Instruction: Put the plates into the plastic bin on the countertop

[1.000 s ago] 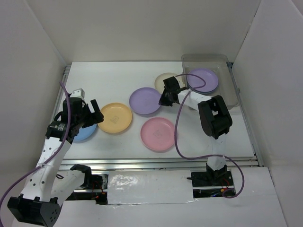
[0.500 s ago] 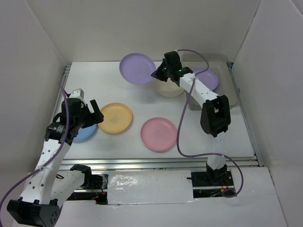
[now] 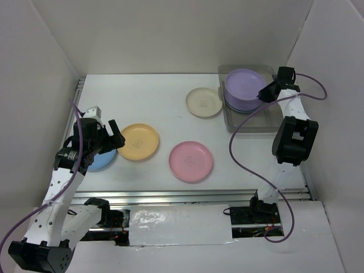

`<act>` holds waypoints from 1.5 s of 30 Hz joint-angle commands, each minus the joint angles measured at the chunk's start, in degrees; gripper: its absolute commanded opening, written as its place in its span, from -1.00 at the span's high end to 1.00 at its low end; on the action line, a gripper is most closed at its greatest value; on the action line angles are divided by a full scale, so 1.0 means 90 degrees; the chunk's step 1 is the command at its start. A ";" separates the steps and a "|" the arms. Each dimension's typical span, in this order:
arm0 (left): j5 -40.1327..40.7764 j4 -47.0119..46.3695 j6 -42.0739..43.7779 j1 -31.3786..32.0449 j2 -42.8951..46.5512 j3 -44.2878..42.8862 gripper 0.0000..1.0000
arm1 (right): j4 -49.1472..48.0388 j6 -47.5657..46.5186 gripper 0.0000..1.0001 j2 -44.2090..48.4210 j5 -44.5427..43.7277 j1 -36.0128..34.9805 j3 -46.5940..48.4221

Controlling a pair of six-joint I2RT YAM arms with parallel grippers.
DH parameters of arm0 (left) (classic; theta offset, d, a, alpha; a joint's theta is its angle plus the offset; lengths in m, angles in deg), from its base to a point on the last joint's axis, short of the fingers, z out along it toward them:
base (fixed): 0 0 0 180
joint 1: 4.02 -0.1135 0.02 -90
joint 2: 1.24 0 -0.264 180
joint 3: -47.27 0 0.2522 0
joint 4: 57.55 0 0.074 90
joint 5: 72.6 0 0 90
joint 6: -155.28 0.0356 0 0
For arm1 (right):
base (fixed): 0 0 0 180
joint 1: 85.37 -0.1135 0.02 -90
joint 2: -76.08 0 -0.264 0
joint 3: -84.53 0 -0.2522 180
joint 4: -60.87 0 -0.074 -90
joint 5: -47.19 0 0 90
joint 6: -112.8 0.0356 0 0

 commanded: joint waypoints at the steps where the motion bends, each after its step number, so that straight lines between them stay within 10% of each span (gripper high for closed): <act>1: -0.0116 -0.0210 0.0065 0.0013 0.0017 -0.0018 -0.98 | -0.0170 -0.0305 1.00 0.0116 0.0421 0.0079 0.0022; 17: -0.0340 -0.0259 0.0143 0.0013 -0.0081 0.0021 -0.99 | -0.0328 0.0007 0.80 -0.0617 0.0129 0.0265 0.0363; 23: -0.0379 -0.0278 0.0153 0.0013 -0.0032 0.0031 -0.99 | -0.0064 0.0027 0.09 -0.0548 -0.0086 0.0294 0.0714; 27: -0.0428 -0.0307 0.0163 0.0013 0.0007 0.0050 -0.99 | 0.0074 0.0007 -0.99 -0.0316 -0.0212 0.0236 0.0803; 37: -0.0155 -0.0239 0.0075 0.0013 0.0114 0.0021 -0.99 | 0.0454 -0.1163 -1.00 0.2194 -0.1435 -0.1979 -0.0221; 45: -0.0086 -0.0239 0.0026 0.0013 0.0251 0.0041 -0.99 | 0.0347 -0.1996 -0.96 0.4870 -0.0515 -0.4040 -0.3784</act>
